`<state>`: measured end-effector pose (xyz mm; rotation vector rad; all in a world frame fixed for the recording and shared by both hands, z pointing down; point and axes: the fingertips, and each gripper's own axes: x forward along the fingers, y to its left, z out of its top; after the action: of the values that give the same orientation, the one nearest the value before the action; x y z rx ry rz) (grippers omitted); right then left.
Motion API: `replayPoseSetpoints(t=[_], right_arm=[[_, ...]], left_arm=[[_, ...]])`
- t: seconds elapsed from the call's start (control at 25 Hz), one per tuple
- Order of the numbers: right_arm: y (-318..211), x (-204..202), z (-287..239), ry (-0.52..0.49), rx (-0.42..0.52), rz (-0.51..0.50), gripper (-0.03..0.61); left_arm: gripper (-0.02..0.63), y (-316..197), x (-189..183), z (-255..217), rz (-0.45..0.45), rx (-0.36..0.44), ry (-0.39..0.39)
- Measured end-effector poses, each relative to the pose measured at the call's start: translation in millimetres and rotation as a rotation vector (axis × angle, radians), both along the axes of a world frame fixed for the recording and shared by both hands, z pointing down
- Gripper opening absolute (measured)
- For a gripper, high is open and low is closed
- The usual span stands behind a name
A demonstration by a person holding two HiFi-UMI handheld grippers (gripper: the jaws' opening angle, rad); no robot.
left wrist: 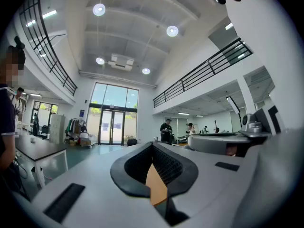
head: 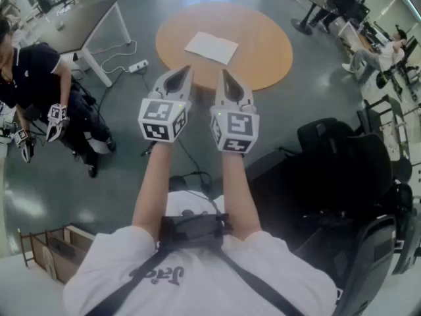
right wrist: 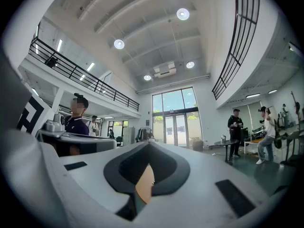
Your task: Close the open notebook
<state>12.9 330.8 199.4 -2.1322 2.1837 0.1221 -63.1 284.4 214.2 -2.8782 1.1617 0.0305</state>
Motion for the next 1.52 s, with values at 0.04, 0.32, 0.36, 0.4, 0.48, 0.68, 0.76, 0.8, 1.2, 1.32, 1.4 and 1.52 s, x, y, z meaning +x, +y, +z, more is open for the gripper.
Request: replayPoseSetpoints(t=[0.04,0.32,0.36,0.4,0.48,0.68,0.76,0.8,1.2,1.32,1.4,1.52], right_arm=[[-2,1,1,0.001,-0.004,0.000,0.009],[-21,7,13,-0.027,-0.041,0.014,0.012],[-27,7,18,-0.036,-0.049,0.014,0.012],[-34,8,21,-0.046,-0.051,0.014,0.012],[-48,14,23,-0.084,-0.038,0.019,0.012],[-89,32,10,-0.132,0.003,0.066,0.010],[-114,30,1,-0.136,0.008,0.085,0.005],[-128,25,-4,-0.141,0.015,0.079,0.005],[-250,-3,-19,-0.050,0.024,0.138,0.005],[-274,-12,-8,-0.056,0.002,0.157,0.005],[-287,-15,-2,-0.050,-0.016,0.158,0.005],[-302,-14,12,-0.015,-0.060,0.159,0.006]], left_arm=[[0.012,-2,0,0,-0.003,-0.002,0.001],[0.012,-18,1,5,0.002,-0.023,0.013],[0.012,-23,1,8,0.003,-0.030,0.015],[0.012,-30,2,11,0.005,-0.037,0.015],[0.012,-44,8,15,0.019,-0.044,0.013],[0.012,-89,22,9,0.060,-0.034,0.020],[0.012,-114,18,1,0.081,-0.024,0.030],[0.012,-129,15,-6,0.091,-0.015,0.031],[0.012,-257,-9,-16,0.147,-0.028,0.039],[0.012,-285,-26,3,0.141,-0.080,0.022],[0.012,-303,-33,15,0.131,-0.112,0.028],[0.012,-323,-33,35,0.125,-0.168,0.030]])
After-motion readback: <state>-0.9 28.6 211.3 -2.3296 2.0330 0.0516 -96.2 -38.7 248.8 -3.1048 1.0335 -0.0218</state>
